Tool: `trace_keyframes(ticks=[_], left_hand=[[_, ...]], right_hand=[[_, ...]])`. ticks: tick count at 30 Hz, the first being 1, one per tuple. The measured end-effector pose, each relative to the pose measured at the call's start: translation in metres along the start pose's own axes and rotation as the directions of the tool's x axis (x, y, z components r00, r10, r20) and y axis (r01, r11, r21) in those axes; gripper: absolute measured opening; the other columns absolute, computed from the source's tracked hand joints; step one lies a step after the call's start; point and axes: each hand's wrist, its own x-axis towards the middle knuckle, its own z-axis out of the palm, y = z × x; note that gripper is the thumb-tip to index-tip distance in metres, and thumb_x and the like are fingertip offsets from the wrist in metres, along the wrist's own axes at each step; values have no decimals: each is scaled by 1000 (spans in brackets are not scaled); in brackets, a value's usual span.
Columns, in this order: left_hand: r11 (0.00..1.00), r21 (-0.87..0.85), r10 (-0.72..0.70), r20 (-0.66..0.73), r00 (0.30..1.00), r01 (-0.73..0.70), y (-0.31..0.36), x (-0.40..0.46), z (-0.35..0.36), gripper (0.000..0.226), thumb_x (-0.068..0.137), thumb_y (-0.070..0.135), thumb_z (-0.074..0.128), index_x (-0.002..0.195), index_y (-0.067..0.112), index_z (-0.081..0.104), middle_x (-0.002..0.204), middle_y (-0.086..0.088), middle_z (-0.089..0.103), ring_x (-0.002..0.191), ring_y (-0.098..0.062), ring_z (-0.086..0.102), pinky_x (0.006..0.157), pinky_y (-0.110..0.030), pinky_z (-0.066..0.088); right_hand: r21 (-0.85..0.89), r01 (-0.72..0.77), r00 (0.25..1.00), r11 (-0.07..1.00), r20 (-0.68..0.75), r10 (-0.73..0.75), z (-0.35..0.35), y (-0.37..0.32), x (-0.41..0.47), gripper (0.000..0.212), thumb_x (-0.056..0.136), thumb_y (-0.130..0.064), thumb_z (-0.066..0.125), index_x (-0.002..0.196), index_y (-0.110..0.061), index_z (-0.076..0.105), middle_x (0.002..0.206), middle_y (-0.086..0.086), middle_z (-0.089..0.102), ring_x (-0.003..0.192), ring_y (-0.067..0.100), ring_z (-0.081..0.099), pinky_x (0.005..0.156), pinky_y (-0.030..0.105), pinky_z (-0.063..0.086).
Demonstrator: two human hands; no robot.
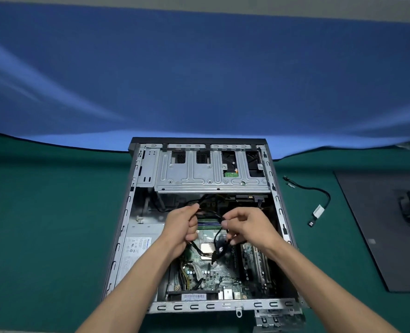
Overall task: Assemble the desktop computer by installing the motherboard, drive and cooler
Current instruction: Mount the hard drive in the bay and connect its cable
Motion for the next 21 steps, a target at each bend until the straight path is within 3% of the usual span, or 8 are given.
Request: trace_keyframes(ticks=[4, 8, 11, 13, 15, 17, 21], left_hand=[[997, -33, -65, 64, 996, 67, 3, -5, 2, 26, 96, 13, 44, 76, 0, 55, 42, -3, 45, 30, -12, 34, 34, -19, 35], [968, -132, -177, 241, 954, 213, 9, -8, 1, 29, 97, 14, 39, 81, -3, 56, 53, -12, 61, 38, -17, 56, 42, -28, 52], [947, -171, -205, 328, 922, 272, 15, -8, 3, 22, 96, 8, 40, 96, -6, 57, 67, -19, 68, 47, -19, 65, 44, -27, 55], [963, -138, -164, 377, 912, 231, 14, -8, 3, 25, 91, -2, 46, 114, 0, 56, 86, -20, 70, 61, -20, 68, 52, -28, 57], [992, -33, -105, 350, 931, 124, 9, -6, 2, 40, 83, -9, 56, 117, 11, 62, 101, -15, 69, 76, -21, 68, 64, -31, 58], [999, 35, -39, 297, 954, 30, 2, -6, 5, 37, 81, -9, 60, 109, 13, 69, 105, -11, 70, 83, -21, 68, 68, -31, 58], [984, -179, 32, 157, 987, -3, -7, -6, 15, 25, 91, -6, 47, 109, 2, 63, 97, -18, 71, 73, -24, 71, 54, -26, 56]], right_hand=[[186, 1, 994, 983, -107, 20, 3, 1, 4, 7, 91, -2, 59, 88, -3, 66, 69, 9, 62, 50, 11, 58, 47, 22, 51], [352, -67, 992, 934, -75, 100, -2, 2, 4, 12, 93, -3, 54, 88, 1, 64, 71, 13, 62, 53, 14, 63, 47, 21, 53], [407, -130, 989, 904, -7, 145, -5, 1, 5, 14, 95, -4, 52, 89, 0, 63, 79, 15, 66, 62, 18, 68, 50, 25, 55], [413, -157, 987, 897, 31, 158, -5, 2, 6, 16, 96, -5, 50, 89, -1, 64, 81, 15, 69, 62, 17, 68, 50, 24, 54], [459, -188, 982, 868, 65, 178, -3, 3, 8, 15, 96, -3, 49, 92, 0, 63, 73, 12, 69, 55, 15, 65, 47, 23, 53], [510, -221, 975, 831, 88, 205, 0, 5, 10, 14, 96, 0, 48, 96, 2, 62, 67, 12, 68, 50, 13, 64, 46, 21, 53], [703, -247, 960, 668, 81, 269, 7, 9, 15, 12, 94, 0, 50, 94, 2, 62, 67, 15, 68, 45, 9, 61, 42, 19, 51]])
